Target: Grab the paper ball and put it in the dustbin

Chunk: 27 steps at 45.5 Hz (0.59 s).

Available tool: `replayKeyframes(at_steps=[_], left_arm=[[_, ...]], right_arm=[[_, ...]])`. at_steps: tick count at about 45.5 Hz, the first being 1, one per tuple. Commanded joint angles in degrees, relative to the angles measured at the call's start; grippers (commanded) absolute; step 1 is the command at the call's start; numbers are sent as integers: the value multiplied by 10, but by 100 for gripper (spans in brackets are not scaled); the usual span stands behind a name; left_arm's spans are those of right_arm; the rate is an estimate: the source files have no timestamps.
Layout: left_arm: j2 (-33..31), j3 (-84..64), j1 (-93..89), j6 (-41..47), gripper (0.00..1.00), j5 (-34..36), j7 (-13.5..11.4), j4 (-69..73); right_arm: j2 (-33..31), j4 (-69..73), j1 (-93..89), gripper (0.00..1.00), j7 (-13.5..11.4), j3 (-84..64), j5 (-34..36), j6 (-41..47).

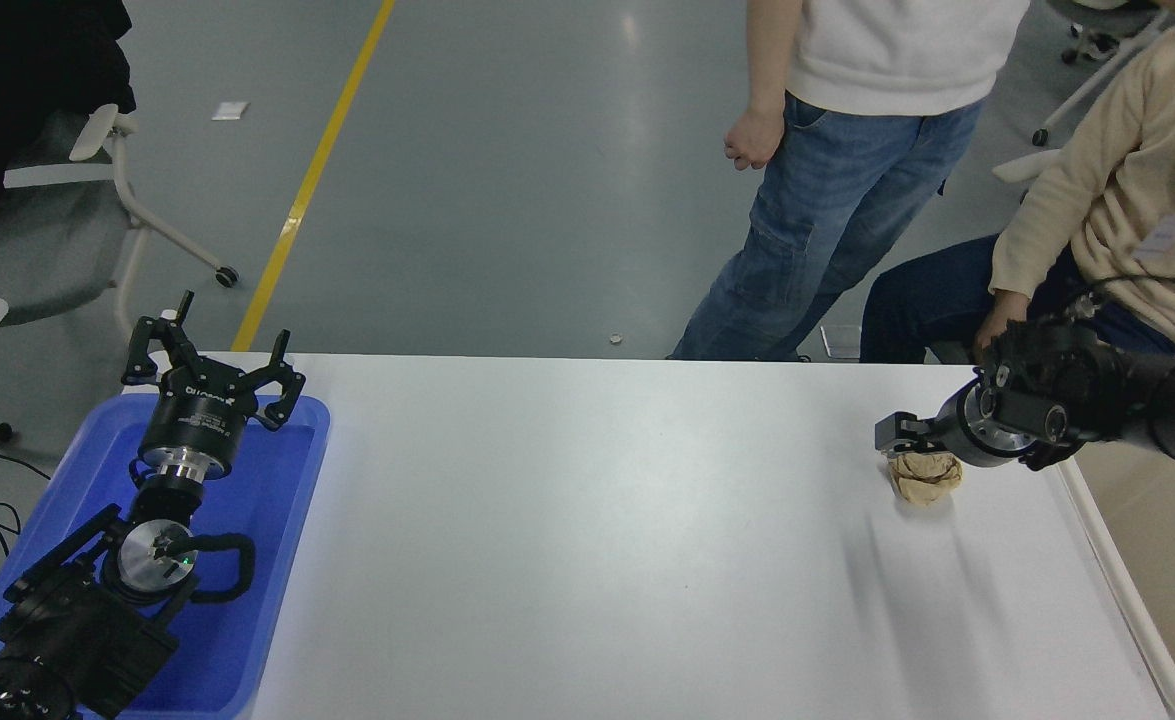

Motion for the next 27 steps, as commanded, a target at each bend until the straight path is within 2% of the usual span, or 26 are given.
replayKeyframes(at_steps=[1,14,27], left_arm=[[0,0,0,0,100,0,0,0],[0,0,0,-1,100,0,0,-1],[0,0,0,-1,100,0,0,0]], right_arm=[[25,-98,-81,100,0,26,-2,-30],[33,-119,-150,100,0,70,-3,-166],[33,-123,-166,100,0,83,-3,-198]])
